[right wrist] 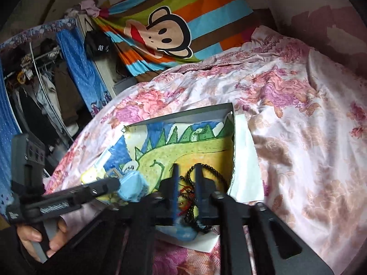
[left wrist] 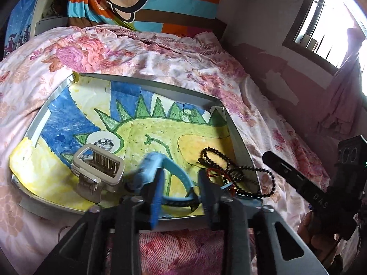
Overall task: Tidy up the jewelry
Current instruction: 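Lift the watch and bead bracelet and carry both toward the tray, then lower the watch and bead bracelet into the tray and open both tools, then withdraw both tools from the tray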
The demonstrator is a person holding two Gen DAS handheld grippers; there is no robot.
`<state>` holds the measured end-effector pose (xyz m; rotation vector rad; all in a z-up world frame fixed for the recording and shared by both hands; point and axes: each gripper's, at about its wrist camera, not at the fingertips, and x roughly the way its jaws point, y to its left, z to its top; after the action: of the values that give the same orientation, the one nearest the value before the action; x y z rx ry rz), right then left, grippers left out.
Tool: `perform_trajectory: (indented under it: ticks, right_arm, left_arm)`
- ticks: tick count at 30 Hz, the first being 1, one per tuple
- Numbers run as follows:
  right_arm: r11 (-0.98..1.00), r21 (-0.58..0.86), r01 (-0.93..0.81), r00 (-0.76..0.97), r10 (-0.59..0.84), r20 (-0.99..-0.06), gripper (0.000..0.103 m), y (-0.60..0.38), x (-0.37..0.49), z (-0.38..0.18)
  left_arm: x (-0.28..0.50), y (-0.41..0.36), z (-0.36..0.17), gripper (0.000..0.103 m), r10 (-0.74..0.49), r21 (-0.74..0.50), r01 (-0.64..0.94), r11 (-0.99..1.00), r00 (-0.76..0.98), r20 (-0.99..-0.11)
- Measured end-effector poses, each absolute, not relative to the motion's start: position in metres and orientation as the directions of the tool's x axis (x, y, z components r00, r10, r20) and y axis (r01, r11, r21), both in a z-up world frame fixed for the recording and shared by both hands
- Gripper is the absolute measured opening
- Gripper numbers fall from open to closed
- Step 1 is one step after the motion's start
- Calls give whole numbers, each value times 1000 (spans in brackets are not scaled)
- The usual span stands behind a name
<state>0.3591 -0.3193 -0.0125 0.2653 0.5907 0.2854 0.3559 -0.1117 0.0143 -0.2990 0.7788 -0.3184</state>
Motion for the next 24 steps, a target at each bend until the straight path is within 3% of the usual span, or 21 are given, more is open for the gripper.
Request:
perform_trajectory:
  ticks: [2,3,6,8,10,16,24]
  right_arm:
    - [932,313,-185,803,327,-499,43,-319,352,-7]
    - [932,308,-189,807,326,-493,43,-321,348,-3]
    - [942,276,-190,817,308,-488,50,-320,335,10]
    - [949,248,-195,831,294,-472,63,-318,323,20]
    - [958,204,-202,847,275,-455,71,-313,307,30]
    - [973,139,-183,907,222,-358,96,-306,244,54]
    - [977,111,-179,950,201,-237,101,-286,159,73]
  left_arm:
    - [350,-107,21,54,-385,-391,157,907,687,-617]
    - [346,-104,25,63,-382,-399,149,905,698,-605]
    - [331,-94,38,77,-371,-412,135,901,732,-572]
    - [321,-91,46,88,-349,-400,124,908,752,-559]
    - [307,-85,54,99,-329,-393,115,912,779,-534]
    - [262,-67,76,103,-263,-372,80,925,842,-471]
    - [187,-43,90,103,-170,-259,64,964,896,-410]
